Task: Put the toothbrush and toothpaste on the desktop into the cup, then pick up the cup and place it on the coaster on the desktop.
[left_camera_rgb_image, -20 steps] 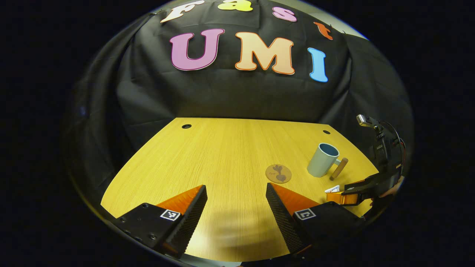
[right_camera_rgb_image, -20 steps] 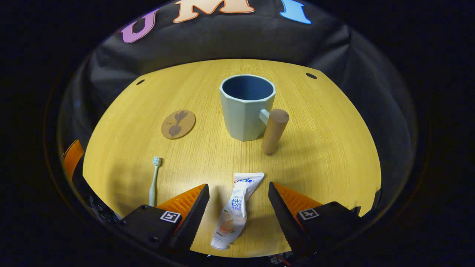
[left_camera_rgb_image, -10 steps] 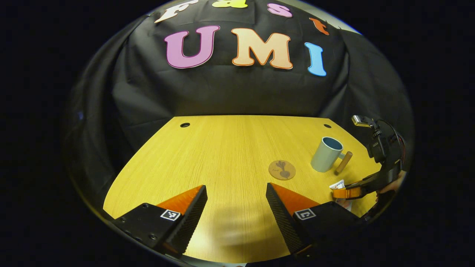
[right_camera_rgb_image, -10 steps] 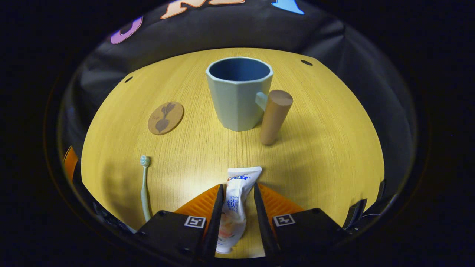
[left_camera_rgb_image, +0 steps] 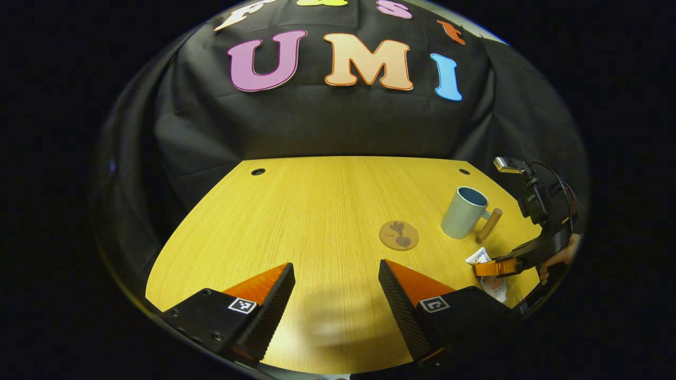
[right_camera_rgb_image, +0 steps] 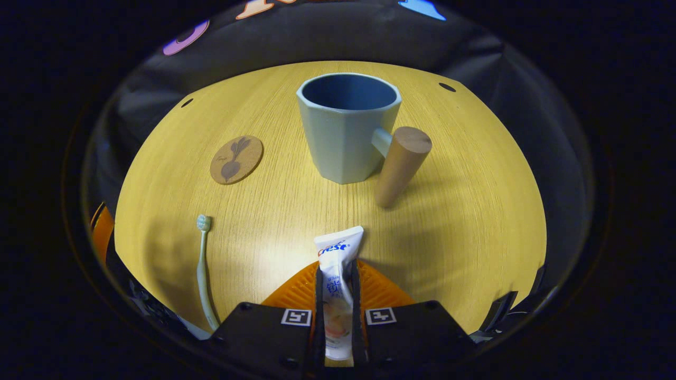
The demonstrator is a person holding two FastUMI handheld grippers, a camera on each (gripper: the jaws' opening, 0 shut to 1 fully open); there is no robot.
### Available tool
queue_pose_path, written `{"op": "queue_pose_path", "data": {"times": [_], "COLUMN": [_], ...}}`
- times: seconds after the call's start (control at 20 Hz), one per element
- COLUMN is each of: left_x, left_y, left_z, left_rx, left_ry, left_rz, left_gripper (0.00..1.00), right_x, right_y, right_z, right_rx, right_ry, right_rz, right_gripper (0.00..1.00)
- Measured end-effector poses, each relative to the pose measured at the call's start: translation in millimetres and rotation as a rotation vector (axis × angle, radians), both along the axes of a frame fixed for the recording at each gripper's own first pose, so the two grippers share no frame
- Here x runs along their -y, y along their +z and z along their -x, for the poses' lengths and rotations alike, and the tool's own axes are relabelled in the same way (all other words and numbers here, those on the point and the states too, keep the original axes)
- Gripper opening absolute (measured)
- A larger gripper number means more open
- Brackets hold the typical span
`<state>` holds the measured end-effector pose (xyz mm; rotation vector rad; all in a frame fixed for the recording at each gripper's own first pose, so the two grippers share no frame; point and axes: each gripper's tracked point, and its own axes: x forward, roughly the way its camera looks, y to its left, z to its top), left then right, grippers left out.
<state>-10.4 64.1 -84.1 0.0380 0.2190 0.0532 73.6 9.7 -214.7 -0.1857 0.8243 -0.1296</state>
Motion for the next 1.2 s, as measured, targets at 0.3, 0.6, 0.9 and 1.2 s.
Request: {"op": "queue_pose_path", "data": {"times": [0.3, 0.6, 0.9, 1.2], "left_x": [7.7, 36.8, 66.6, 93.0], "left_y": [-10.8, -31.4, -53.2, -73.2], "left_z": [-0.9, 1.5, -2.4, -4.8], "left_rx": [-0.047, -0.135, -0.248, -0.383], "left_ry": [-0.022, -0.078, -0.120, -0.157], "left_rz": [0.007, 0.006, -0.018, 0.031], "left_gripper": [0.95, 0.95, 0.91, 0.75], "right_x": [-1.3, 0.7, 5.1, 25.7], "right_y": [3.0, 5.7, 43.4, 59.2], "right_z": [0.3, -0.7, -0.1, 21.7], "right_rx": [0.022, 0.080, 0.234, 0.259], "right_ry": [0.080, 0.073, 0.110, 0.091], "right_rz": [-0.005, -0.078, -0.102, -0.121], "right_gripper": [0.17, 0.12, 0.12, 0.12]}}
